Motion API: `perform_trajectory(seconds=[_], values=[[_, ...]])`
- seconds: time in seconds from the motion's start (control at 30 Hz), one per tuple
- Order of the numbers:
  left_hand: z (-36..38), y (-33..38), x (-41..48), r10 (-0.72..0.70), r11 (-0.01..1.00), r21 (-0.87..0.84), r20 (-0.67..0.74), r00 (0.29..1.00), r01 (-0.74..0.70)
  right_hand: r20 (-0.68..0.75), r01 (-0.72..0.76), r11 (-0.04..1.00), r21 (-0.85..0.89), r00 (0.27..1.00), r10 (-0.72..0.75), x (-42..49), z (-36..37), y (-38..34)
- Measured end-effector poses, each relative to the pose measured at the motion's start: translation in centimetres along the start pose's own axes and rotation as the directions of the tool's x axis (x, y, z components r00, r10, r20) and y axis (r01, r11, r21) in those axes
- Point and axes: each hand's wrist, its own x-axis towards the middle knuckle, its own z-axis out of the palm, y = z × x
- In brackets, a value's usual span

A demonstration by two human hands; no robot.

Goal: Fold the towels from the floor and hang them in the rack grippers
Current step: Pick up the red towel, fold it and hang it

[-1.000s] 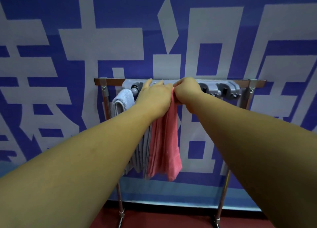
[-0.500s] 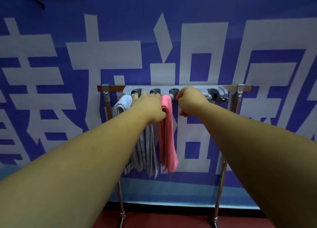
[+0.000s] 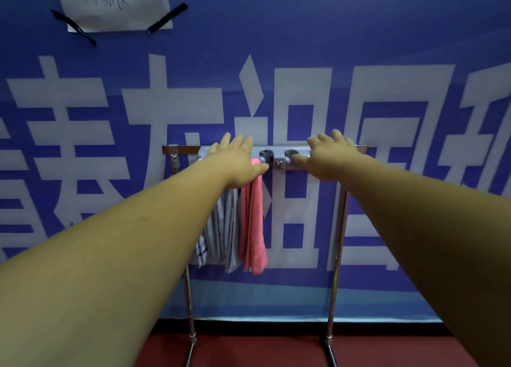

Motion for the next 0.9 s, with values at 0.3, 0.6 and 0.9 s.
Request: perform_trajectory(seconds=[0.3, 0.6, 0.9], values=[[2.7, 4.0, -4.3, 0.088, 0.994, -0.065, 0.027, 0.996, -0.086, 0.001, -0.021, 1.000, -0.017, 1.000, 0.021, -5.6, 1.3, 1.9], [15.9, 6.9, -5.4, 0.140, 0.982, -0.162, 0.256, 0.956, -0.100, 0.258, -0.087, 0.996, -0.005, 0.962, 0.086, -9.5, 14.8, 5.0], [34.9, 6.7, -4.6, 0.136, 0.981, -0.187, 0.494, 0.859, -0.048, 0.510, -0.133, 0.991, -0.017, 0.851, 0.123, -11.4, 33.6, 7.7]])
